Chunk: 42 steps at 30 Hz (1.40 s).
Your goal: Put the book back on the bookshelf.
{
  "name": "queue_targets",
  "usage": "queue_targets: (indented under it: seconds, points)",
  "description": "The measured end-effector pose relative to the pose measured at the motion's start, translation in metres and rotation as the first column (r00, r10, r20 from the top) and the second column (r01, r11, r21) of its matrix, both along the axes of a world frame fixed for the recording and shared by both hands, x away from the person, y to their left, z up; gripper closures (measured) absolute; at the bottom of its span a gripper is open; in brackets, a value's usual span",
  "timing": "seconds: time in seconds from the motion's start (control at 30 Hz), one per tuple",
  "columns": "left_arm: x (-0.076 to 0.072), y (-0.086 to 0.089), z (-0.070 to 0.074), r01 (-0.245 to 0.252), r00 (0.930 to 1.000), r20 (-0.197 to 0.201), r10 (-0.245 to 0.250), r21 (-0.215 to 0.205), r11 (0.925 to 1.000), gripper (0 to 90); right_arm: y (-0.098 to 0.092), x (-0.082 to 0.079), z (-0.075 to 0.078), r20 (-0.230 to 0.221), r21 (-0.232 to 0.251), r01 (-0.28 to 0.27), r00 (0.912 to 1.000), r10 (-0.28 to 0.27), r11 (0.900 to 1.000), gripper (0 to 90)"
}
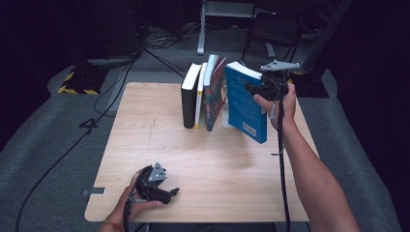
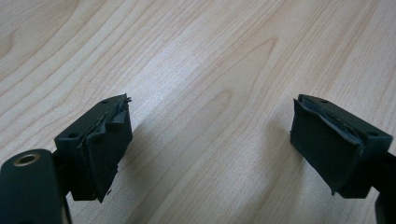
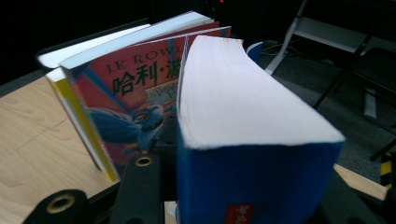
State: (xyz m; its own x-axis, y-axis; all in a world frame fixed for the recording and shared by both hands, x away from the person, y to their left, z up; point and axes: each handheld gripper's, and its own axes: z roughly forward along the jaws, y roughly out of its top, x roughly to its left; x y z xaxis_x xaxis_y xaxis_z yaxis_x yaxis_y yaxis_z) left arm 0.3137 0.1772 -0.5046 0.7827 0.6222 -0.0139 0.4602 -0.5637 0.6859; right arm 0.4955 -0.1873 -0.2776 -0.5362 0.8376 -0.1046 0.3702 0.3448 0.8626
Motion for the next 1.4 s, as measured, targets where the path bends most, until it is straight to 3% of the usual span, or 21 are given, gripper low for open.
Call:
queue_targets:
  seconds: [0.3, 0.7, 0.9, 1.0, 1.2, 1.4]
  points:
    - [0.000, 0.000, 0.000, 0.001, 1.0000, -0.002, -0.001, 0.000, 1.0000, 12.9, 0.007, 0.020, -0.001, 0.010, 0.007, 0.063, 0.9980, -0.063, 0.998, 60.6]
    - [0.000, 0.000, 0.000, -0.001, 1.0000, -0.002, 0.001, -0.002, 1.0000, 13.0, 0.016, 0.049, -0.018, 0.000, 0.023, 0.109, 0.9941, -0.109, 0.994, 60.4]
    - [0.000, 0.000, 0.000, 0.001, 1.0000, -0.003, -0.001, -0.002, 1.0000, 12.9, 0.012, 0.047, -0.025, 0.011, 0.046, 0.100, 0.9949, -0.101, 0.994, 60.3]
    - [0.000, 0.000, 0.000, 0.001, 1.0000, -0.002, -0.001, -0.002, 1.0000, 12.9, 0.013, 0.044, -0.026, 0.024, 0.035, 0.099, 0.9947, -0.100, 0.994, 60.2]
    - [0.000, 0.000, 0.000, 0.001, 1.0000, -0.004, -0.001, -0.002, 1.0000, 12.9, 0.008, 0.033, -0.029, 0.024, 0.026, 0.078, 0.9966, -0.079, 0.997, 59.8]
    - [0.000, 0.000, 0.000, 0.000, 1.0000, -0.003, 0.000, -0.004, 1.0000, 12.9, -0.002, 0.010, -0.036, 0.015, 0.008, 0.030, 0.9994, -0.030, 1.000, 59.6]
